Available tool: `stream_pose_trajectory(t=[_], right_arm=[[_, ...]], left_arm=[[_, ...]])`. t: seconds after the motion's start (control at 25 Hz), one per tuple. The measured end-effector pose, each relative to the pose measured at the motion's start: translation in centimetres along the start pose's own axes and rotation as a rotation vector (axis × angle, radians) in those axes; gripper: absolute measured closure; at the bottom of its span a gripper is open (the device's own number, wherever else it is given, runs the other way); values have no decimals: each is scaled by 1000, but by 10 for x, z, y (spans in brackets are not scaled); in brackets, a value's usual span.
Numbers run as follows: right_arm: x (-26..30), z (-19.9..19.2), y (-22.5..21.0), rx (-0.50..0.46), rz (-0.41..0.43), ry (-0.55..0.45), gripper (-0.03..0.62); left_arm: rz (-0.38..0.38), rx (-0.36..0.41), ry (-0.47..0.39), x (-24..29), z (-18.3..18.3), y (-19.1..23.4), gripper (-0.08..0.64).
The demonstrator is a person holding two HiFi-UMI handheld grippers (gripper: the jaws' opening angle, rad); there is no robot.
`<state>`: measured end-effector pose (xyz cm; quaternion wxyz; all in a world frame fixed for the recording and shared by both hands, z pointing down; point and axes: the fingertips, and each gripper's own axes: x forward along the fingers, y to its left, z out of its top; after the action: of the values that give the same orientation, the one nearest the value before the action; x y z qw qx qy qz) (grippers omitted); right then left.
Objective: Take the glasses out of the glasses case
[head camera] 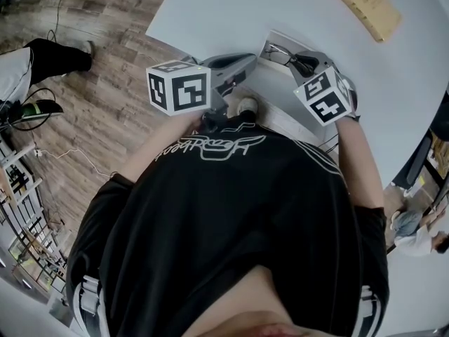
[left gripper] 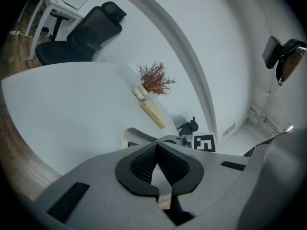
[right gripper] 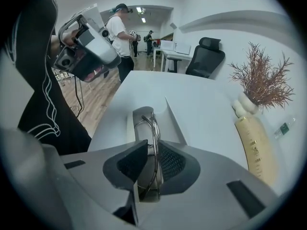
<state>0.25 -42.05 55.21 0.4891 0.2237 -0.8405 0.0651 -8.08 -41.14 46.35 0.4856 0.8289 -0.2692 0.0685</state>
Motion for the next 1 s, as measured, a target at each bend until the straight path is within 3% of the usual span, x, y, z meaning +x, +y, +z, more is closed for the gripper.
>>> stream_pose_trajectory(t=[1.0], right_arm=[[4,-6,-5,-82,-70,66,571]], left_arm=[[10,-13,-26,-12,-5,5,552]])
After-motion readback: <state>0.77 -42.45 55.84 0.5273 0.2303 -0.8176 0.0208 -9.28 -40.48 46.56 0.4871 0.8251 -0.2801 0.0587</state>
